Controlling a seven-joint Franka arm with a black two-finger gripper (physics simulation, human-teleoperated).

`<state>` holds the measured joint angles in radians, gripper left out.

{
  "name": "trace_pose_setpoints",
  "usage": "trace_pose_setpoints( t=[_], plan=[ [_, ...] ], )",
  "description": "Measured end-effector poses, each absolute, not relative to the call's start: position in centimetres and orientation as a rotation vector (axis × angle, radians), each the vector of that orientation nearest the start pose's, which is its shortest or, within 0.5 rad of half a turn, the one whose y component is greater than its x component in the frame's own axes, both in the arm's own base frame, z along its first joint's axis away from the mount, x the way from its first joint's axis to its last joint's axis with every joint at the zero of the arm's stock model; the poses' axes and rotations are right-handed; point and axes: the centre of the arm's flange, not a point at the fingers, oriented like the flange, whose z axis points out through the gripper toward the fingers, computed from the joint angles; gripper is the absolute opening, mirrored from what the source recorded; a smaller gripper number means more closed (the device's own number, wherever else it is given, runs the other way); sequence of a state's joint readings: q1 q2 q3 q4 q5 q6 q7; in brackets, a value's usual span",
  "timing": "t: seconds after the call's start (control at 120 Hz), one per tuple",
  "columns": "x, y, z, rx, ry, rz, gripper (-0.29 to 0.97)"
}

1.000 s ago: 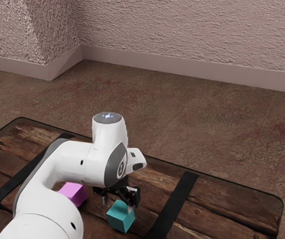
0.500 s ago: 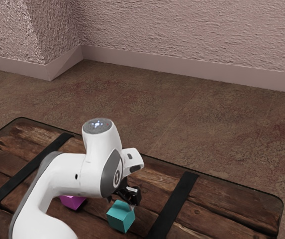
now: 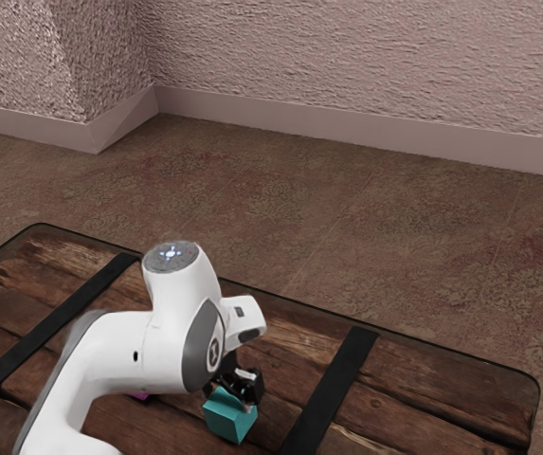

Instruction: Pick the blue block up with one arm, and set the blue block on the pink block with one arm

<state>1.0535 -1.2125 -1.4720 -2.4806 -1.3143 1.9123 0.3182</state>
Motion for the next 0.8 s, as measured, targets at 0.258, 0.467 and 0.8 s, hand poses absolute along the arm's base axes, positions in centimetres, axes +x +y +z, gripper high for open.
trace_pose_setpoints(
  t=[0.258, 0.467, 0.8],
  plan=[
    [39.8, -19.5, 28.4, -3.146, -0.089, -0.187, 0.61],
    [39.3, -19.3, 27.7, -3.142, -0.057, -0.172, 0.59],
    [39.3, -19.0, 28.0, -3.147, -0.010, -0.176, 0.44]
  ],
)
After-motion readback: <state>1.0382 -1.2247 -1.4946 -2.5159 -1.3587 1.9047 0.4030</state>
